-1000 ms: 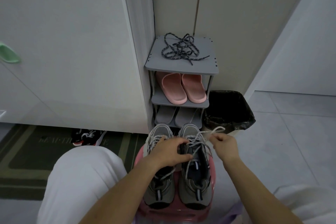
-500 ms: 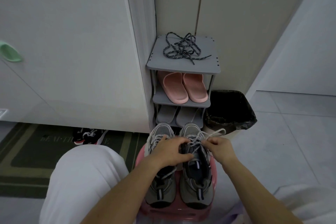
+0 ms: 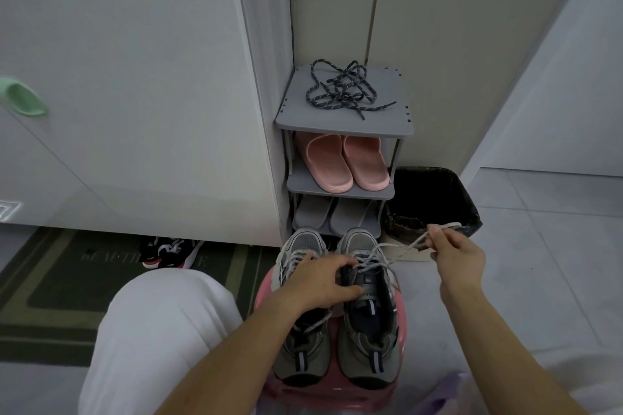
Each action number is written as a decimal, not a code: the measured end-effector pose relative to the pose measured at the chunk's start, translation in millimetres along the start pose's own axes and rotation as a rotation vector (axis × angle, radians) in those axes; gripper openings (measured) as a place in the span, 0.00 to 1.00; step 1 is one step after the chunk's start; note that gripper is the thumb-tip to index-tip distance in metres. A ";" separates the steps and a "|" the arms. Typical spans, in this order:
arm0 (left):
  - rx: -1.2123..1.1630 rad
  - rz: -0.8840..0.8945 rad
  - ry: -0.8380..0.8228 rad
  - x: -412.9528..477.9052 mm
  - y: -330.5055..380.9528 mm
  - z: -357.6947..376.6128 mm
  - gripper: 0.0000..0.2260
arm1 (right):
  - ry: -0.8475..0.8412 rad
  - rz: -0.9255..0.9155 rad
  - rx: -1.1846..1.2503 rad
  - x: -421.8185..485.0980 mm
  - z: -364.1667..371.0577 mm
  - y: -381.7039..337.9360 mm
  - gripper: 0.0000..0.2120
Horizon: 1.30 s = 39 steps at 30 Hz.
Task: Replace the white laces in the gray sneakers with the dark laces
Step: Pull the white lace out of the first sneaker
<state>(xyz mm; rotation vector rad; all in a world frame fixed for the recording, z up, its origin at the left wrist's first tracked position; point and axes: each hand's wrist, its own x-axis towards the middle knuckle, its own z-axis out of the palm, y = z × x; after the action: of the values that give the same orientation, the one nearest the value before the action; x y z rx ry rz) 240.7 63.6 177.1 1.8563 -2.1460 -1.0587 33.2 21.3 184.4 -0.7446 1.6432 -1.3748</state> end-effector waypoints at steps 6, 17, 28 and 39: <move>0.008 0.004 0.009 -0.2 0.3 -0.2 0.26 | -0.228 0.120 -0.113 -3.9 1.6 2.8 0.05; 0.008 0.029 0.022 2.1 -1.4 1.3 0.26 | -0.376 0.043 -0.502 -17.5 14.1 24.4 0.10; -0.287 -0.043 0.011 7.7 -7.7 3.2 0.21 | -0.352 0.089 -0.678 -13.8 -0.8 19.2 0.20; 0.070 -0.197 0.211 27.4 16.6 15.7 0.06 | -0.614 -0.065 -0.882 -57.5 -26.5 39.3 0.24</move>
<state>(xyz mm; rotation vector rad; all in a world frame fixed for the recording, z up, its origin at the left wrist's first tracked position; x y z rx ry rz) 212.3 45.6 165.2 2.1401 -1.9383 -0.7851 39.5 91.5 160.3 -1.5436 1.6632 -0.3064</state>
